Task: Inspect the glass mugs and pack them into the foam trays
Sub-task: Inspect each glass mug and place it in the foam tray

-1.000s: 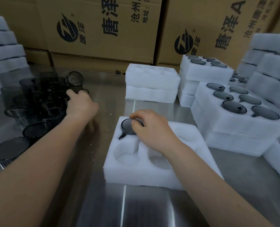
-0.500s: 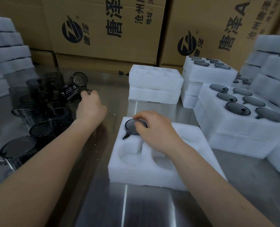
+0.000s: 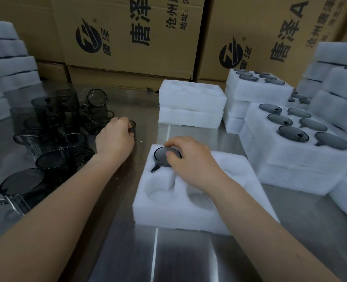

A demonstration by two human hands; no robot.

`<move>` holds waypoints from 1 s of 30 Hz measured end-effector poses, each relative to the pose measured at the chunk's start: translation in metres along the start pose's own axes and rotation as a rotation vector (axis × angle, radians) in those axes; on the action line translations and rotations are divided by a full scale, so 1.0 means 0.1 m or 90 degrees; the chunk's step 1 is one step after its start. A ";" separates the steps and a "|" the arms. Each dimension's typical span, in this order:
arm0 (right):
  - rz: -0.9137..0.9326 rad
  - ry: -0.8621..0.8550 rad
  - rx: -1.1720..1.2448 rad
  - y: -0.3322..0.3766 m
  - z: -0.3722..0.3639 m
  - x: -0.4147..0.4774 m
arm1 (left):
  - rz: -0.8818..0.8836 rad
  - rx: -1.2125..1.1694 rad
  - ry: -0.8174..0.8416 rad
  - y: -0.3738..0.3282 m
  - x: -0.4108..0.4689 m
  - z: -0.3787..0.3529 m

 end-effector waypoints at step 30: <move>-0.128 -0.201 0.887 -0.23 0.21 -0.05 | -0.148 -0.664 0.248 -0.90 -0.55 0.19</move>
Point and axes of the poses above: each hand's wrist, its own x-axis towards the middle knuckle, its own z-axis out of the back of the hand, y = z × x, the point moved 5 cm from there along x, towards the middle knuckle, and after that the axes turned 7 degrees about z, right-handed, at the moved point
